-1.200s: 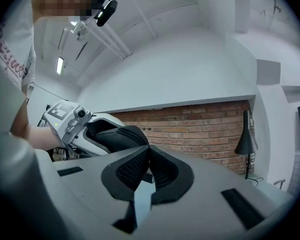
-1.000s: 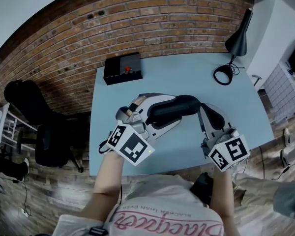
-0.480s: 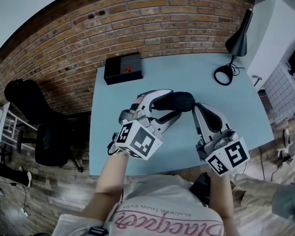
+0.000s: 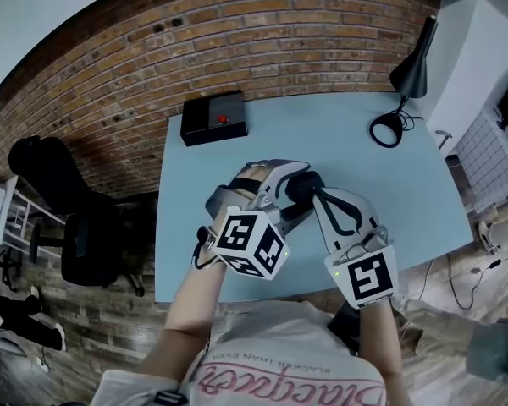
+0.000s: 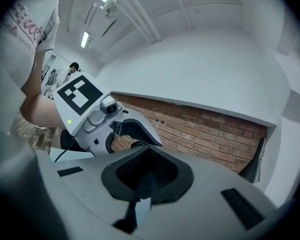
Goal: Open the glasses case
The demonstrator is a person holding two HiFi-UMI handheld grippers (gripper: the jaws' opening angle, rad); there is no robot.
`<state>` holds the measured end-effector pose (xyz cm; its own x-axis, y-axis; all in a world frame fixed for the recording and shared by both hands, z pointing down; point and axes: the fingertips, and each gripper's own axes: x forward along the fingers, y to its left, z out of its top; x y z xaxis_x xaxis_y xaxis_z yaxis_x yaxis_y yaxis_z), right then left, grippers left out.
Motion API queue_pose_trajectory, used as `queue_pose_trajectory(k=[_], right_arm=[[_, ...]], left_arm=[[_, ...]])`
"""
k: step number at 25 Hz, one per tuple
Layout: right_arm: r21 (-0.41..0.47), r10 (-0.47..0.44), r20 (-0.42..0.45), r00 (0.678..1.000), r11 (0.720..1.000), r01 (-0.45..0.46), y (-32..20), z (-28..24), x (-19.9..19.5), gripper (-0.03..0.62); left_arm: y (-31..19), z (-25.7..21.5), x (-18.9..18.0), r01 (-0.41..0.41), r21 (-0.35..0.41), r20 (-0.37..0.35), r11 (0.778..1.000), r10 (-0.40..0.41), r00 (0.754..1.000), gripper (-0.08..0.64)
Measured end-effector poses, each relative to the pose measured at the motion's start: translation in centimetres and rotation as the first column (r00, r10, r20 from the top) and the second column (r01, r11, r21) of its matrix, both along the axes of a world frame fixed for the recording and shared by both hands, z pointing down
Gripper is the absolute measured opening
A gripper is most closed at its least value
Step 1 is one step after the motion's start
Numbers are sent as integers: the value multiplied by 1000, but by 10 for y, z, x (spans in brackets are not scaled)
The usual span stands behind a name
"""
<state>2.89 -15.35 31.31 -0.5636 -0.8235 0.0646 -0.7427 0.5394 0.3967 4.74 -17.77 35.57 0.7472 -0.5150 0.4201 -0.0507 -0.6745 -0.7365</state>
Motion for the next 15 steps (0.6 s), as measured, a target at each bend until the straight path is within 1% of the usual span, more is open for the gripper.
queue_pose_trajectory(k=[3, 6, 10, 13, 15], right_arm=[[-19, -43, -37, 998, 999, 42, 5, 5, -15, 18], [-29, -39, -53, 998, 999, 38, 5, 9, -20, 18], [-52, -43, 10, 999, 998, 44, 2, 8, -19, 18], [-67, -29, 8, 1000, 997, 29, -1, 8, -13, 18], [-84, -23, 29, 999, 996, 25, -4, 8, -8, 20]], left_arm=[[2, 12, 4, 6, -24, 47, 1000, -5, 999, 318], [0, 19, 5, 26, -45, 60, 999, -23, 998, 298], [1, 18, 5, 7, -81, 15, 997, -6, 1000, 287], [3, 12, 3, -19, -72, -17, 997, 17, 1000, 282], [6, 7, 2, -50, -72, -42, 996, 48, 998, 282]])
